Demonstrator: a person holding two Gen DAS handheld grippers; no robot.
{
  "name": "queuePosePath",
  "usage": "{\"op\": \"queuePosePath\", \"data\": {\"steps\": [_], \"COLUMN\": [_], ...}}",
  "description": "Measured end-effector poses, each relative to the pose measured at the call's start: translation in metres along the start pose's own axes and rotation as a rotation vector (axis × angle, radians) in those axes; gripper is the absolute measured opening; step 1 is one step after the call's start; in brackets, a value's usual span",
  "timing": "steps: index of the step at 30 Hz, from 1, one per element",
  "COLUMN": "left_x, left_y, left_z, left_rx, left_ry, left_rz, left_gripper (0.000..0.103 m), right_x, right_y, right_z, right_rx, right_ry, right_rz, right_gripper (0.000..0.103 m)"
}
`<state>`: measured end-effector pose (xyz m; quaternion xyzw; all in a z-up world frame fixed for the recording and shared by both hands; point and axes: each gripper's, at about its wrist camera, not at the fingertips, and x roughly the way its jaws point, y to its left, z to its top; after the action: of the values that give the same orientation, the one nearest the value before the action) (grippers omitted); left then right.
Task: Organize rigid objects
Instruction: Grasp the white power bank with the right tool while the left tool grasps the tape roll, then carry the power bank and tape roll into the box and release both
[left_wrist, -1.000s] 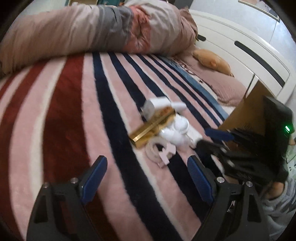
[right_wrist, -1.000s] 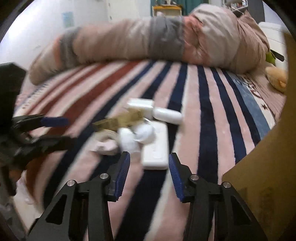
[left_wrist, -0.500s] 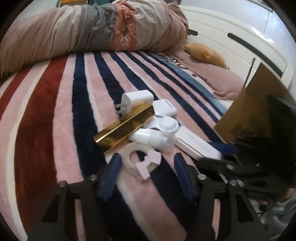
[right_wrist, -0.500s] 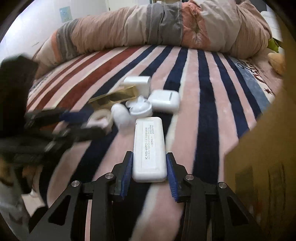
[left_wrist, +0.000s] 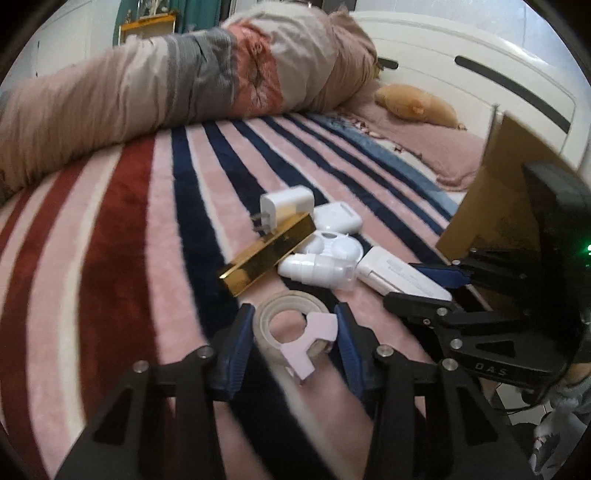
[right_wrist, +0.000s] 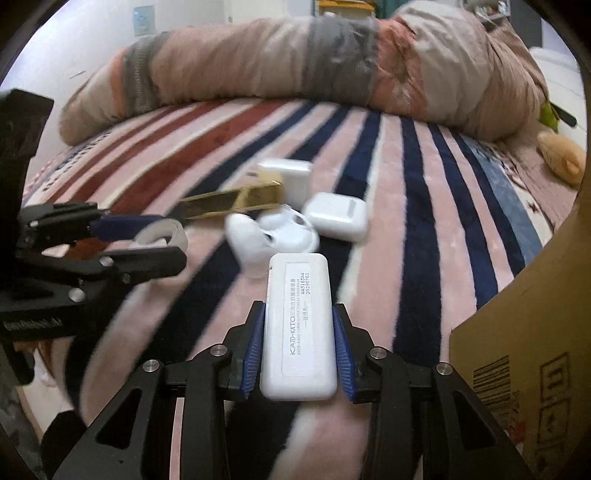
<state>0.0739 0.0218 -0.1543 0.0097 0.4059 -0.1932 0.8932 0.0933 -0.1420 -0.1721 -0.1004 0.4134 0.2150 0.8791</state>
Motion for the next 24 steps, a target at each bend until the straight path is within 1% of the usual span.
{"op": "queuePosePath", "data": {"steps": [2,4,5,6,8,10,12,14,16,17,19,20,21,23,24], "left_x": [-0.025,-0.054,-0.068,-0.083,-0.112,-0.131,-0.144,-0.151,-0.154,-0.154,-0.153,-0.152,-0.151,-0.148,-0.146], "left_y": [-0.002,-0.002,-0.002,-0.003,-0.008,-0.017,-0.03,-0.042,-0.063,-0.07,-0.091,-0.102,-0.111,-0.132,-0.145], "left_z": [0.002,0.006,0.009,0.013,0.023,0.032,0.042,0.05,0.062,0.067,0.08,0.087,0.094,0.111,0.119], "left_rx": [0.005,0.0,-0.002,-0.001,0.014,0.033,0.043,0.052,0.064,0.068,0.089,0.105,0.119,0.149,0.165], "left_ry": [-0.036,-0.075,-0.093,-0.109,-0.14,-0.155,-0.169,-0.184,-0.207,-0.21,-0.217,-0.219,-0.22,-0.219,-0.218], "left_rz": [0.032,0.08,0.091,0.093,0.103,0.111,0.089,0.08,0.107,0.101,0.054,0.036,0.03,0.007,-0.02], "left_gripper": [0.041,0.041,0.041,0.041,0.041,0.041,0.041,0.041,0.041,0.041,0.041,0.041,0.041,0.041,0.041], "right_x": [-0.017,-0.047,-0.058,-0.081,-0.114,-0.161,-0.192,-0.219,-0.234,-0.235,-0.225,-0.217,-0.203,-0.185,-0.176], "right_y": [0.009,0.018,0.021,0.027,0.032,0.03,0.019,-0.005,-0.038,-0.05,-0.079,-0.089,-0.099,-0.102,-0.099], "right_z": [0.003,0.011,0.014,0.018,0.023,0.029,0.031,0.032,0.027,0.023,0.013,0.01,0.008,0.007,0.007], "right_rx": [-0.021,-0.016,-0.019,-0.031,-0.051,-0.082,-0.078,-0.035,0.025,0.043,0.109,0.13,0.152,0.146,0.128], "right_ry": [-0.036,-0.087,-0.108,-0.152,-0.219,-0.326,-0.388,-0.429,-0.425,-0.41,-0.353,-0.314,-0.26,-0.187,-0.142], "right_rz": [0.037,0.103,0.122,0.154,0.187,0.173,0.143,0.104,0.04,0.008,-0.045,-0.041,-0.016,-0.012,-0.017], "right_gripper": [0.031,0.031,0.031,0.031,0.031,0.031,0.031,0.031,0.031,0.031,0.031,0.031,0.031,0.031,0.032]}}
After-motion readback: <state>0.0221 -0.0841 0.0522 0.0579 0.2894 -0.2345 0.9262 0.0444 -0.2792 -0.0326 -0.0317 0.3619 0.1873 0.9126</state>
